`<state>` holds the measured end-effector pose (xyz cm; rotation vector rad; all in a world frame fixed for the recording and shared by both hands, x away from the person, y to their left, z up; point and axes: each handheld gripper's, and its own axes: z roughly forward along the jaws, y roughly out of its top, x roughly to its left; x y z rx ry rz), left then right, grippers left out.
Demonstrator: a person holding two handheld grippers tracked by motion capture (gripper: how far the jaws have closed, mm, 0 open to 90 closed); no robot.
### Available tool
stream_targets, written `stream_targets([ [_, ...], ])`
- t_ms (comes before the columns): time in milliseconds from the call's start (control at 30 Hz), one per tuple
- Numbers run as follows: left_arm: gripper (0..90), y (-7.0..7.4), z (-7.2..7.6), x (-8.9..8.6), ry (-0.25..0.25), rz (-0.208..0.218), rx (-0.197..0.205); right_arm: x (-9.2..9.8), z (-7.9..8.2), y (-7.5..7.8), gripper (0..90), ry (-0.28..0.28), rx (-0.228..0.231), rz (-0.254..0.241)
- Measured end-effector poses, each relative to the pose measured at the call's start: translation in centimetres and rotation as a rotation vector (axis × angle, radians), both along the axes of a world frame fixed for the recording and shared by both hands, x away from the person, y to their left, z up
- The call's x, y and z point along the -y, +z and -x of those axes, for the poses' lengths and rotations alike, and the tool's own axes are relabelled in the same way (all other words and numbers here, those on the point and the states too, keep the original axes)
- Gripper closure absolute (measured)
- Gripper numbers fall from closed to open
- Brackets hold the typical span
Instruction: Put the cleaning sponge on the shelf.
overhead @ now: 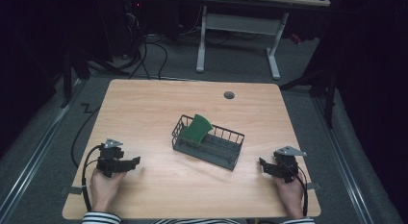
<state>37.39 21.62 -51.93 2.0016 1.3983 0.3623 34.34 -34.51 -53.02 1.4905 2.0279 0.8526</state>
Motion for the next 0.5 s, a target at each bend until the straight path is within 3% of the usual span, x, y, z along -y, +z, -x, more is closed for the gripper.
stream_targets([
  [33,26.8,-0.4,0.0,0.1,0.008,-0.012,0.004,0.0,0.0,0.0,30.9,0.000,0.000,0.000],
  [100,26.0,-0.9,0.2,0.3,0.029,-0.040,0.058,0.0,0.0,0.0,30.9,0.000,0.000,0.000],
  [167,25.2,-1.1,0.1,0.5,0.039,-0.036,0.073,0.0,0.0,0.0,30.9,0.001,0.000,0.000],
  [233,24.5,-1.6,0.2,0.9,0.035,-0.083,0.126,0.0,0.0,0.0,30.9,0.000,0.000,0.000],
  [267,23.7,-1.8,0.3,1.0,0.034,-0.080,0.149,0.0,0.0,0.0,30.9,0.000,0.000,0.000],
  [500,23.2,-1.8,0.4,1.1,0.040,-0.077,0.148,0.0,0.0,0.0,30.9,0.000,0.000,0.000],
])
